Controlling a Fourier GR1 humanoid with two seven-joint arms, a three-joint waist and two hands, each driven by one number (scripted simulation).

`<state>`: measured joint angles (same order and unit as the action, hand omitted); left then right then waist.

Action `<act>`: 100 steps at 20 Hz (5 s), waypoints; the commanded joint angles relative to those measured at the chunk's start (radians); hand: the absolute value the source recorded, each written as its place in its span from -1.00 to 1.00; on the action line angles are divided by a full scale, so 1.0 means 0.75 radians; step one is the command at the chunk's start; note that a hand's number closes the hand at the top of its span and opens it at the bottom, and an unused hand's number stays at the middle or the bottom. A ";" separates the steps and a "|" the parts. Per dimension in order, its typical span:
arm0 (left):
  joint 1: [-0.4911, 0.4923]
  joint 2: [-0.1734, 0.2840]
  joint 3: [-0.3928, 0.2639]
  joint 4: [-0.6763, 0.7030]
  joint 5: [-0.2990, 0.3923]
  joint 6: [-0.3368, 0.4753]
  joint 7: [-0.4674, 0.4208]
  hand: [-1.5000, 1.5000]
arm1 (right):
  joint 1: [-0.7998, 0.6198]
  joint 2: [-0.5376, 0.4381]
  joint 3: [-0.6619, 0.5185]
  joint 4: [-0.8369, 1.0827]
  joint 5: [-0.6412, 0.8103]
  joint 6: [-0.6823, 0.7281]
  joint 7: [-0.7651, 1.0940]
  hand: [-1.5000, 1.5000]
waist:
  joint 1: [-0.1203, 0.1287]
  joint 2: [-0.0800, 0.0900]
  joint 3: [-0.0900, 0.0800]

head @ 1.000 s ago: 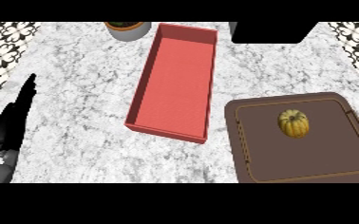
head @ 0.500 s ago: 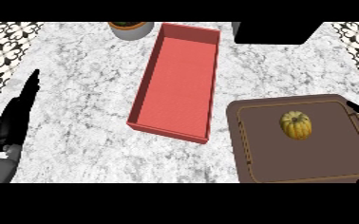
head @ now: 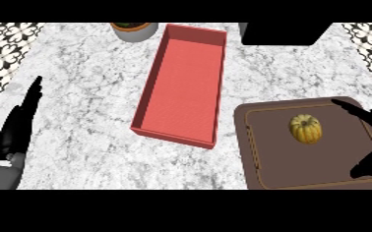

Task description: Pick the squash from the tray and place it in the cardboard box

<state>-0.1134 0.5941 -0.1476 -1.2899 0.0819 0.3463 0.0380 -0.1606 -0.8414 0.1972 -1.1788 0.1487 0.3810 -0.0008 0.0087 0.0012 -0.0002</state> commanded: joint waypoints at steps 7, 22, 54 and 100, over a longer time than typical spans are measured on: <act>0.030 -0.093 0.104 -0.045 -0.126 -0.087 0.027 0.00 | -0.063 0.171 -0.087 0.062 0.202 0.092 0.022 -1.00 | -0.008 -0.002 0.000; 0.059 -0.176 0.210 -0.137 -0.268 -0.140 0.110 0.00 | 0.041 0.300 -0.224 -0.260 0.236 0.229 0.080 -1.00 | -0.013 -0.004 0.000; -0.034 -0.259 0.275 -0.055 -0.332 -0.286 0.020 0.00 | -0.605 0.347 -0.006 0.334 0.865 -0.274 -0.743 1.00 | 0.106 0.038 0.007; -0.122 -0.336 0.298 0.004 -0.416 -0.299 0.027 0.00 | -1.608 1.121 -0.116 1.193 0.609 -0.513 -0.535 1.00 | 0.098 0.028 -0.002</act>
<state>-0.1582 0.3545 0.0912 -1.3148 -0.2246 0.1333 0.0599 -1.3399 -0.0151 0.0418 -0.3408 0.6013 0.0728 -0.4334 0.0612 0.0165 -0.0012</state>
